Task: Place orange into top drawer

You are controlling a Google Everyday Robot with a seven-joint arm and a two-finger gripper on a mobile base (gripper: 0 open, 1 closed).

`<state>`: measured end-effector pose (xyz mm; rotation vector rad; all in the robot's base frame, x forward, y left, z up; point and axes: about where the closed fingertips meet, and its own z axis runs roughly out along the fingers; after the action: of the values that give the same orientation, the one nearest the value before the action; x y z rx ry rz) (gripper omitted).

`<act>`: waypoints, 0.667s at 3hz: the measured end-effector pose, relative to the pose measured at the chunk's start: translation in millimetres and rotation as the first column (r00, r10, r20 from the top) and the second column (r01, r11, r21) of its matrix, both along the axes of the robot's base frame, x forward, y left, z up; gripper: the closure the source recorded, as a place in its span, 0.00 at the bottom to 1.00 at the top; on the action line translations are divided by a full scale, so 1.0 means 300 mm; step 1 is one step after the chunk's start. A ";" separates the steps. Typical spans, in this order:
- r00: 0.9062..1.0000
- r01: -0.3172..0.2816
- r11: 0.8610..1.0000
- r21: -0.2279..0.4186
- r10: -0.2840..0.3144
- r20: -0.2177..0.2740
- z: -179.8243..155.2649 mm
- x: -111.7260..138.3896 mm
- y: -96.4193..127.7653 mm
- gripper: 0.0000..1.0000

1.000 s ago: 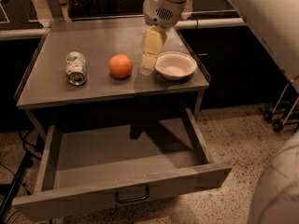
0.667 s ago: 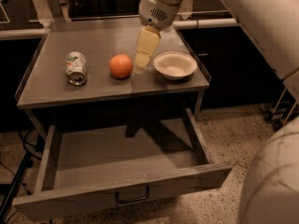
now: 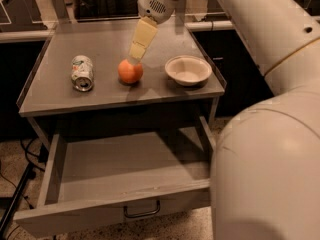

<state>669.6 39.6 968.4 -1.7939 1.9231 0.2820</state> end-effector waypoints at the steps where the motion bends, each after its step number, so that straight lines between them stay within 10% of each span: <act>1: 1.000 -0.019 0.999 0.040 0.019 -0.006 -0.003 0.052 0.037 0.00; 2: 1.000 -0.015 0.999 0.048 0.015 0.001 0.005 0.060 0.039 0.00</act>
Offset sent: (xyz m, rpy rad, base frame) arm 0.0131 0.0082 -0.0029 0.0382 0.0134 0.0111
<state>687.6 51.3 969.8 -1.7778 1.8873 0.3306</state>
